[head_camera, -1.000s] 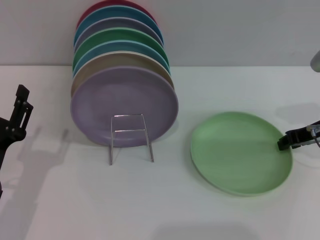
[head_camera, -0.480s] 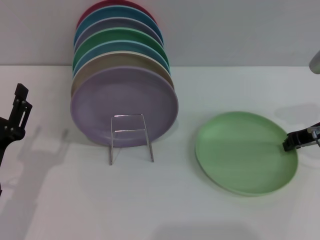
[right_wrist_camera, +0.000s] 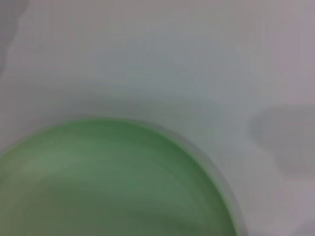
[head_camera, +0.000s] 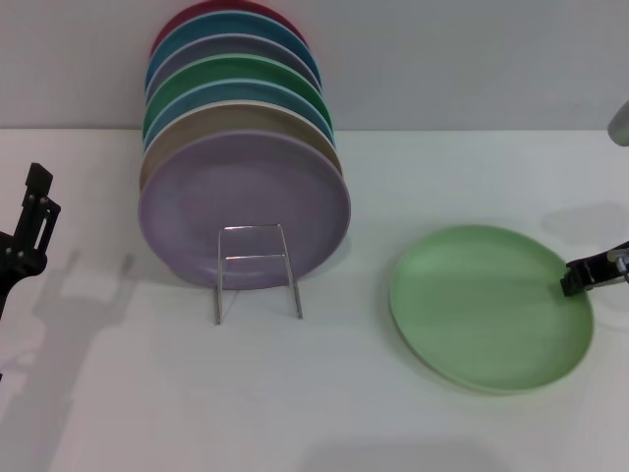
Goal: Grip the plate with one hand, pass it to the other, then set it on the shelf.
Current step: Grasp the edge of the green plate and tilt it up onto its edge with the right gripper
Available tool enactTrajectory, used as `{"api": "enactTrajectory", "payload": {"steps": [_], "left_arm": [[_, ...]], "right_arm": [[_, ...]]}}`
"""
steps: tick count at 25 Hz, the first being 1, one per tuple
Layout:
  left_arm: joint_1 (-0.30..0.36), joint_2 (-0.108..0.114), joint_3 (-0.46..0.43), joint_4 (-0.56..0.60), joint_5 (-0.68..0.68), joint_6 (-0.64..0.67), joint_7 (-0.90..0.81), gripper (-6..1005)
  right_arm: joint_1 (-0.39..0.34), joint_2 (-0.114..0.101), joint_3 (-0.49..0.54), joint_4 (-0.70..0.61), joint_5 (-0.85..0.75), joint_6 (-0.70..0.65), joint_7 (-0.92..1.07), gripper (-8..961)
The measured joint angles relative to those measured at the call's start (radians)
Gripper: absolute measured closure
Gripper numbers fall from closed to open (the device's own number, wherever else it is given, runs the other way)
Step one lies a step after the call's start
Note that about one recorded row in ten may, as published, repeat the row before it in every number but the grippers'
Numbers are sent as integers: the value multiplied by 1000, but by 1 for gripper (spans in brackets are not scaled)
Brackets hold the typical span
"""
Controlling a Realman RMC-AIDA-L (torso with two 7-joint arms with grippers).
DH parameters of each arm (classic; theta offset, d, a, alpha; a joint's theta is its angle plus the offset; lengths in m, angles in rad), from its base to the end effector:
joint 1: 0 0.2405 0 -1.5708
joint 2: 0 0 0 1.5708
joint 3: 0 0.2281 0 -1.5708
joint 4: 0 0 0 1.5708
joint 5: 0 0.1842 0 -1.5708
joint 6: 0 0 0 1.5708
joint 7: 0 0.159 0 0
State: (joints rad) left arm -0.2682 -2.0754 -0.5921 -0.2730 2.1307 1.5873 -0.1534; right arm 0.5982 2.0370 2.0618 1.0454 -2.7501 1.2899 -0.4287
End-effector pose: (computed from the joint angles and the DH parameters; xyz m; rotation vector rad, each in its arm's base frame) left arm -0.2567 0.2619 0.0279 -1.4855 -0.3768 -1.0238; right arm 0.2678 0.3509 0.0390 -2.0666 1.4080 -0.3300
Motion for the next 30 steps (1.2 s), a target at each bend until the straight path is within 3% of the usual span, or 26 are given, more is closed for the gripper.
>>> {"api": "enactTrajectory", "payload": {"steps": [11, 13, 16, 20, 26, 30], "left_arm": [[0, 1, 0, 0, -4, 2, 0, 301], [0, 1, -1, 0, -3, 2, 0, 300], [0, 1, -3, 0, -3, 3, 0, 300], [0, 2, -3, 0, -1, 7, 0, 300], [0, 2, -3, 0, -1, 7, 1, 301], [0, 2, -4, 0, 0, 7, 1, 300]], "right_arm": [[-18, 8, -6, 57, -1, -29, -31, 894], [-49, 27, -4, 147, 4, -46, -66, 895], [-71, 36, -9, 215, 8, -57, -84, 905], [-124, 39, -23, 332, 47, -105, -122, 917], [-173, 41, -42, 392, 99, -187, -195, 933], [-254, 42, -118, 444, 158, -335, -284, 934]]}}
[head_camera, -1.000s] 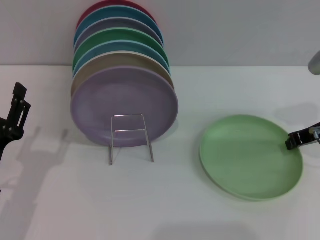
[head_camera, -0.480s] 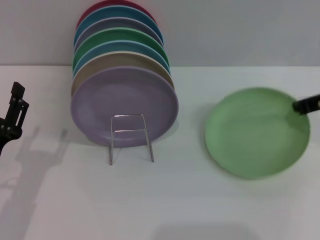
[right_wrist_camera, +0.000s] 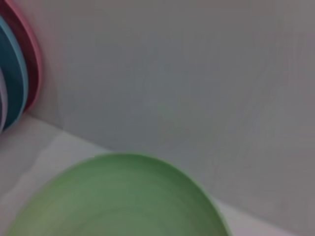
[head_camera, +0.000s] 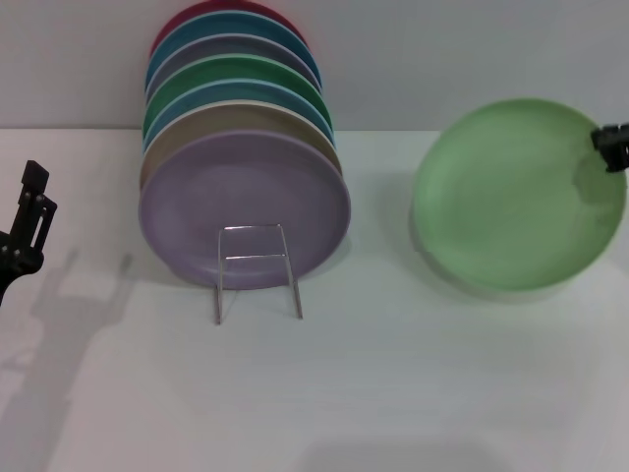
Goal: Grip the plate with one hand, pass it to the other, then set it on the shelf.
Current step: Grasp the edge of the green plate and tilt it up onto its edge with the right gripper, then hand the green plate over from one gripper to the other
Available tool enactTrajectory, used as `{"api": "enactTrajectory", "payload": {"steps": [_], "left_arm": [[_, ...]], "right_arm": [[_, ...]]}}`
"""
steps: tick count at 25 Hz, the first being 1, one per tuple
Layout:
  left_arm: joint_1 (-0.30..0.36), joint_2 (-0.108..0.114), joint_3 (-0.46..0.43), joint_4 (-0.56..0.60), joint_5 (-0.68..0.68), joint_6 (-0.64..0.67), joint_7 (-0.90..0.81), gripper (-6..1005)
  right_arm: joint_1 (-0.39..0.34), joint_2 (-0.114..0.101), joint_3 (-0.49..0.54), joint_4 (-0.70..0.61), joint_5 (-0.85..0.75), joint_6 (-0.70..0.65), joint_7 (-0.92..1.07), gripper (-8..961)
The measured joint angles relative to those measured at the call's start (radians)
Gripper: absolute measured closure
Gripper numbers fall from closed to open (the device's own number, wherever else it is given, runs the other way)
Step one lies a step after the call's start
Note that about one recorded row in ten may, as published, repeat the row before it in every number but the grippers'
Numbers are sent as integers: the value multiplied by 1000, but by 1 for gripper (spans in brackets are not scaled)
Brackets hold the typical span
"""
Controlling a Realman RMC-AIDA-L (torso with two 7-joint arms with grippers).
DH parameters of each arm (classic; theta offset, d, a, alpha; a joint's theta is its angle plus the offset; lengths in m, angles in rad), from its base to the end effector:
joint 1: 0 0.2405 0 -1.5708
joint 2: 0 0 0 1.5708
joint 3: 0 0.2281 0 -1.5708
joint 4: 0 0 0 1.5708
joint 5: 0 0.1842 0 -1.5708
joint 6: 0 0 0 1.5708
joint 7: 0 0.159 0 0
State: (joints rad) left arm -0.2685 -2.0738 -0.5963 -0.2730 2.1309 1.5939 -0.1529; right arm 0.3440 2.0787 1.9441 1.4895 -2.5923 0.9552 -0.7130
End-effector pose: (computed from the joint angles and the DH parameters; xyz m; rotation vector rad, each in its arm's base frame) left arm -0.2565 0.2619 0.0297 -1.4792 -0.3699 -1.0268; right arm 0.2205 0.3684 0.0947 -2.0178 0.7230 -0.0229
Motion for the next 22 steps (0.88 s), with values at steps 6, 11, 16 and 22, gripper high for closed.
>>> {"api": "enactTrajectory", "payload": {"steps": [6, 11, 16, 22], "left_arm": [[-1, 0, -2, 0, -1, 0, 5, 300], [-3, 0, -3, 0, -1, 0, 6, 300], [-2, 0, -4, 0, -4, 0, 8, 300], [0, 0, -4, 0, -5, -2, 10, 300]], "right_arm": [[-85, 2, -102, 17, 32, -210, -76, 932], [-141, 4, -210, -47, 102, -465, -183, 933], [-164, 4, -306, -119, 200, -661, -279, 933], [-185, 4, -410, -164, 247, -852, -318, 932]]}}
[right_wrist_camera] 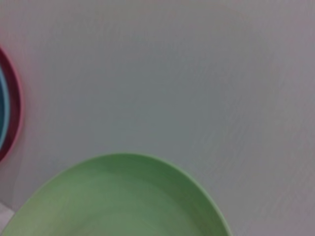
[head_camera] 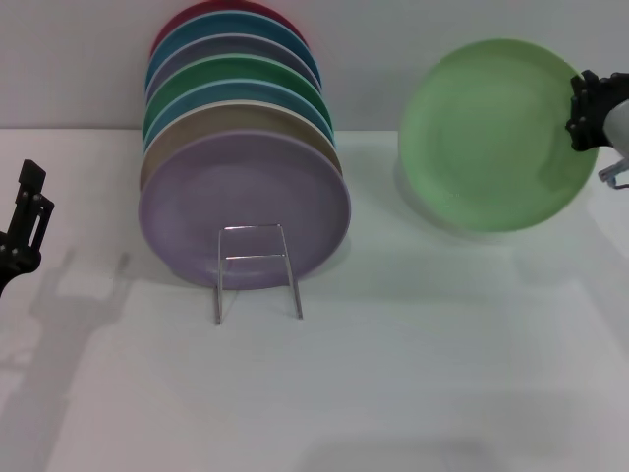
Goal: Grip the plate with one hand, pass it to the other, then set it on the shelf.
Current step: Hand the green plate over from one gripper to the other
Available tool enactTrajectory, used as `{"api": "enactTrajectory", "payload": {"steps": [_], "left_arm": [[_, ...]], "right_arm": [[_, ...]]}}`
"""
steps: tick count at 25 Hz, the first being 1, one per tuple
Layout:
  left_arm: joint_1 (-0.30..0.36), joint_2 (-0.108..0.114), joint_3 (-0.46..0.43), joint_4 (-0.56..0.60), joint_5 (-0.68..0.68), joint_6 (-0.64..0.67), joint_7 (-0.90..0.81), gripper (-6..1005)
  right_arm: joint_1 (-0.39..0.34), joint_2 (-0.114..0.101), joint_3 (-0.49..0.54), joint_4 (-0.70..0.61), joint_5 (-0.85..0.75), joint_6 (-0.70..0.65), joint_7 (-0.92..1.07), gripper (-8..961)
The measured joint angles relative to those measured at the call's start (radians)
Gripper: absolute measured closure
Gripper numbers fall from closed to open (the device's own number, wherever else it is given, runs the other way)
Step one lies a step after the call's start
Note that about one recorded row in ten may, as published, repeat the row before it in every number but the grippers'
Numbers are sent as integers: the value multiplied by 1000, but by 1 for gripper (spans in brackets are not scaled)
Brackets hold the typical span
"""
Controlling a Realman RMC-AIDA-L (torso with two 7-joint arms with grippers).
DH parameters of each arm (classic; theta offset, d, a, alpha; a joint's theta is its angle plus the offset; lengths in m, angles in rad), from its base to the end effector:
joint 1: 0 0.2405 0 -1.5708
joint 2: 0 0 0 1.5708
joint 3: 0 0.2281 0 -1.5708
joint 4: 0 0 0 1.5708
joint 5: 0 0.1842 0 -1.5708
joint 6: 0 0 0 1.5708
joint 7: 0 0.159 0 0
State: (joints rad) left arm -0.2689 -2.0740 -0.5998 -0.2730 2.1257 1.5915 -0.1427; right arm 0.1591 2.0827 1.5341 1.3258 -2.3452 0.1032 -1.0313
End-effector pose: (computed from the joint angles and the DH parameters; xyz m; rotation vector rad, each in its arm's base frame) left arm -0.2575 0.2624 0.0306 -1.4722 -0.3656 -1.0156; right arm 0.2138 0.3672 0.0619 -1.7990 0.2900 0.1299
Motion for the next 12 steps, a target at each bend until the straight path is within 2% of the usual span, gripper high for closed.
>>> {"api": "enactTrajectory", "payload": {"steps": [1, 12], "left_arm": [[0, 0, -1, 1, 0, 0, 0, 301], [1, 0, -2, 1, -1, -5, -3, 301]], "right_arm": [[-11, -1, -44, -15, 1, -80, 0, 932], [-41, -1, -184, -95, 4, -373, 18, 934]]}}
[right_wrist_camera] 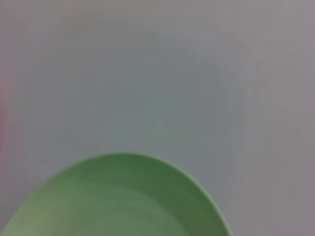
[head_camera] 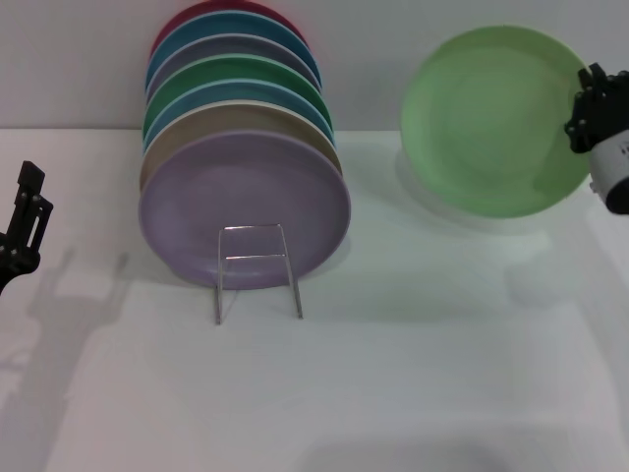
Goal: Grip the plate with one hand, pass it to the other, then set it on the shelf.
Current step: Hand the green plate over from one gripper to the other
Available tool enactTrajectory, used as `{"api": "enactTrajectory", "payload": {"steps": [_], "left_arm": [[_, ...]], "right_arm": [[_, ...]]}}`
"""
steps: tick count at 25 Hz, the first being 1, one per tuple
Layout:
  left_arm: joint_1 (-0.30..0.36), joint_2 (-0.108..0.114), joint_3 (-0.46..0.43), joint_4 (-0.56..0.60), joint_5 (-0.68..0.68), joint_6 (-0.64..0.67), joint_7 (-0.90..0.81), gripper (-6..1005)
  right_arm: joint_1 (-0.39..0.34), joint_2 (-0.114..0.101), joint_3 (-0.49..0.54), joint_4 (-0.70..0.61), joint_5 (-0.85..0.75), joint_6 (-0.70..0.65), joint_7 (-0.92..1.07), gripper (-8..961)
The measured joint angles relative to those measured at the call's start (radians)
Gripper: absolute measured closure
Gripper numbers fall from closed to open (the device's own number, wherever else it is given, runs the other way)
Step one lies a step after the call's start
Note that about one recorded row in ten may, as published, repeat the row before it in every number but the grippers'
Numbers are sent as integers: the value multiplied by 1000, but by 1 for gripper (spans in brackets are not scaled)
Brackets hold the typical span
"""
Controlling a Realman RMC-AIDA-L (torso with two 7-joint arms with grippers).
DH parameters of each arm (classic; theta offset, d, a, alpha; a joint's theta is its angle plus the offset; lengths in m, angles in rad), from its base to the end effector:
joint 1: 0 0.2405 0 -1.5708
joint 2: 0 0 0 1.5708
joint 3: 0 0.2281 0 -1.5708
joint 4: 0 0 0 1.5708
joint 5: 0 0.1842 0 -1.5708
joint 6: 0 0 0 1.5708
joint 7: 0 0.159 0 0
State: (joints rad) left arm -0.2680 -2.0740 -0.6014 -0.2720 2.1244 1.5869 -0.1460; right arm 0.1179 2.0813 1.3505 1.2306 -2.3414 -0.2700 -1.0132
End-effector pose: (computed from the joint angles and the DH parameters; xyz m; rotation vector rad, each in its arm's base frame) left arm -0.2586 0.2625 0.0306 -1.4710 -0.3726 -1.0125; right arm 0.2123 0.3541 0.0510 -1.6558 0.2006 0.1852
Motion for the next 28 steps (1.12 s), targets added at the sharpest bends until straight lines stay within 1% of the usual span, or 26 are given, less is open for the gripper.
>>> {"api": "enactTrajectory", "payload": {"steps": [1, 2, 3, 4, 5, 6, 8, 9, 10, 13, 14, 15, 18, 19, 20, 21, 23, 24, 25, 26, 27, 28], "left_arm": [[0, 0, 0, 0, 0, 0, -1, 301], [0, 0, 0, -1, 0, 0, -4, 301], [-1, 0, 0, -1, 0, 0, -5, 301], [-1, 0, 0, -1, 0, 1, -7, 301], [-1, 0, 0, -1, 0, 1, -7, 301], [-1, 0, 1, -1, 0, 2, -7, 301], [-2, 0, 5, -1, 0, 2, -7, 301], [-2, -1, 7, -1, 1, 3, -7, 300], [-2, -1, 7, -1, 1, 3, -7, 300], [-2, -1, 9, -1, 3, 4, -8, 300], [0, -2, 11, -1, 4, 6, -9, 300], [0, -2, 11, -1, 4, 6, -9, 301], [4, -2, 22, -6, 5, 10, -10, 301], [11, -1, 34, -12, 5, 17, -10, 300], [11, -1, 34, -12, 5, 17, -10, 300], [14, -1, 40, -13, 6, 24, -10, 300], [25, 0, 72, -13, 6, 62, -10, 300], [28, 0, 88, -13, 6, 80, -10, 300], [28, 0, 88, -13, 6, 80, -10, 300], [32, 1, 106, -13, 6, 98, -10, 300], [36, 2, 126, -13, 6, 118, -10, 300], [41, 3, 146, -13, 7, 138, -10, 300]], "right_arm": [[-6, 0, -35, -27, 0, -85, 9, 934], [-6, 0, -35, -27, 0, -85, 9, 934], [-8, 0, -53, -42, 0, -125, 17, 934], [-7, -1, -85, -82, -2, -214, 46, 934], [-7, -1, -85, -82, -2, -214, 46, 934], [-5, -2, -100, -105, -4, -264, 69, 934], [3, -4, -130, -159, -8, -362, 126, 933], [13, -5, -152, -214, -8, -450, 187, 933], [13, -5, -152, -214, -8, -450, 187, 933], [28, -4, -187, -308, -8, -585, 295, 933], [40, -4, -214, -377, -9, -680, 375, 933], [40, -4, -214, -377, -9, -680, 375, 933], [64, -5, -244, -485, -9, -798, 493, 934], [88, -4, -266, -564, -9, -862, 574, 934], [88, -4, -266, -564, -9, -862, 574, 934], [110, -3, -294, -637, -9, -923, 639, 934], [124, -2, -330, -698, -9, -986, 686, 933], [124, -1, -347, -716, -9, -1014, 701, 933], [124, -1, -347, -716, -9, -1014, 701, 933], [118, -1, -382, -736, -9, -1058, 715, 933], [118, -1, -382, -736, -9, -1058, 715, 933], [111, 0, -403, -740, -9, -1080, 718, 933]]}}
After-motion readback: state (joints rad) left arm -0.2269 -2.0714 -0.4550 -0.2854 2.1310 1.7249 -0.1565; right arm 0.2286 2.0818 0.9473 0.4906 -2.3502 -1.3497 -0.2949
